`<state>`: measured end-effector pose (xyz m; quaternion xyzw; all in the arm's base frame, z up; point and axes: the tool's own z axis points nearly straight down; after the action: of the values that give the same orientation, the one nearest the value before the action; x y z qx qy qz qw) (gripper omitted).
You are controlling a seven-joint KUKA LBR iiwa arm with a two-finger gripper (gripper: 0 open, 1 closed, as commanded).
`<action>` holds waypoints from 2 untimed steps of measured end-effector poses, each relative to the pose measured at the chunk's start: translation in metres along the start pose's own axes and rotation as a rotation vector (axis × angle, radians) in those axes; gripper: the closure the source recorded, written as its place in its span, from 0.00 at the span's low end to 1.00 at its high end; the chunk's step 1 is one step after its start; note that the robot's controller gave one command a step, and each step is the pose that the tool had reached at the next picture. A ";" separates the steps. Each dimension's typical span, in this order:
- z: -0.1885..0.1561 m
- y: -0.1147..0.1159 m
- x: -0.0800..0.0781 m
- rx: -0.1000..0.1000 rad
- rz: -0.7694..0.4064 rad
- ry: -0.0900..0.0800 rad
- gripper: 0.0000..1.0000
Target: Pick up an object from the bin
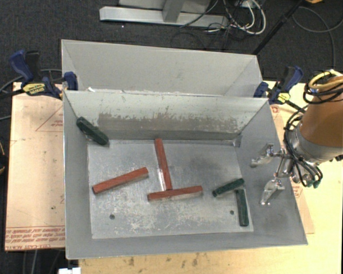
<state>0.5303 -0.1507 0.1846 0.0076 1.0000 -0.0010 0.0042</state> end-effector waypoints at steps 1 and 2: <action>0.100 0.016 -0.027 -0.002 0.169 0.008 1.00; 0.100 0.016 -0.027 -0.002 0.169 0.008 1.00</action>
Offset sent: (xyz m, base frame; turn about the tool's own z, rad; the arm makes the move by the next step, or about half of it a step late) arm 0.0000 0.0000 0.0000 0.0000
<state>0.5584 -0.1351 0.0846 0.0919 0.9958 0.0002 0.0003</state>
